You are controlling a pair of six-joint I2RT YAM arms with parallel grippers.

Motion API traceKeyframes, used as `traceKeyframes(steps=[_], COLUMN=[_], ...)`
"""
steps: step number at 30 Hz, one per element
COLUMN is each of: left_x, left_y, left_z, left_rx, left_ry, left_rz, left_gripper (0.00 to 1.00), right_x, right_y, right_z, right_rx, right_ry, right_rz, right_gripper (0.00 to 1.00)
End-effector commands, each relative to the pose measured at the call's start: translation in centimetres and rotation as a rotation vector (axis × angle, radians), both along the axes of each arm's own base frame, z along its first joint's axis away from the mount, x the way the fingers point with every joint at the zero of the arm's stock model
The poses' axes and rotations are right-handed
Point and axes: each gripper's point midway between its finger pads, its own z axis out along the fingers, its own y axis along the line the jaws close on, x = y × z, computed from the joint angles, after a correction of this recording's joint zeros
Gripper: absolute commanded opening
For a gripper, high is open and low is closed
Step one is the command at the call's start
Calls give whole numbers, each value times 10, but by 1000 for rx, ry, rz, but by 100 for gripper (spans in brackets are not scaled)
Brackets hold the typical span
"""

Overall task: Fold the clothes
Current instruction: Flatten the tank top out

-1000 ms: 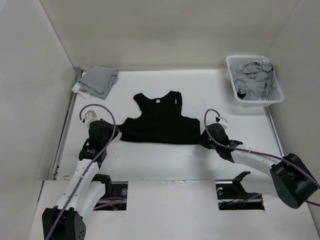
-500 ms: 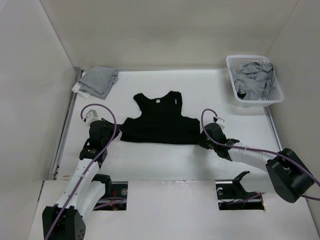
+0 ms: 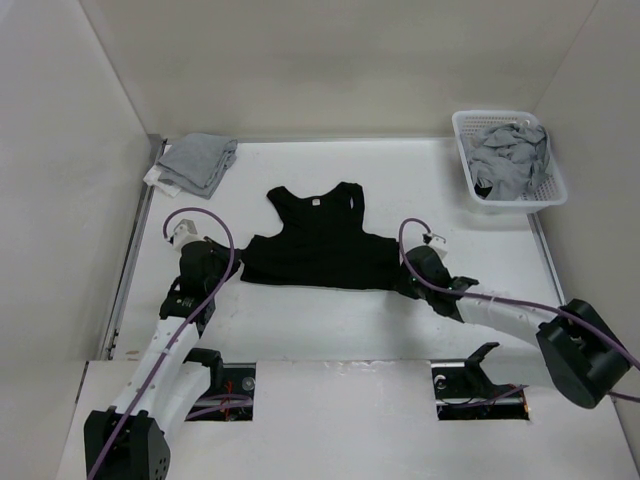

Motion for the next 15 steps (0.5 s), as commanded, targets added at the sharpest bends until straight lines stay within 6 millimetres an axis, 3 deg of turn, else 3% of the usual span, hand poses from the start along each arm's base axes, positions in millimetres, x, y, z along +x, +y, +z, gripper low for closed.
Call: traceKeyframes(steps=[1,7,11,15], left_x=[4,5,4,4], left_y=[-3,-4,-5,-5], left_z=[8,10,10,10], left_rx=[-9,-14,-15,-16], left_ry=[-42,-47,-48,-47], left_rz=[-11,-12,-15,-14], left_gripper=[4,4,4,4], right_x=[8,8,9,10], right_y=[-7,-8,3,11], right_z=[29,49,35,20], right_rx=[-37,-77,-63,-58], right_ry=[-77,-123,-93,-63], right_rz=[-30,-32,11,35], right_gripper=[34,36,29,29])
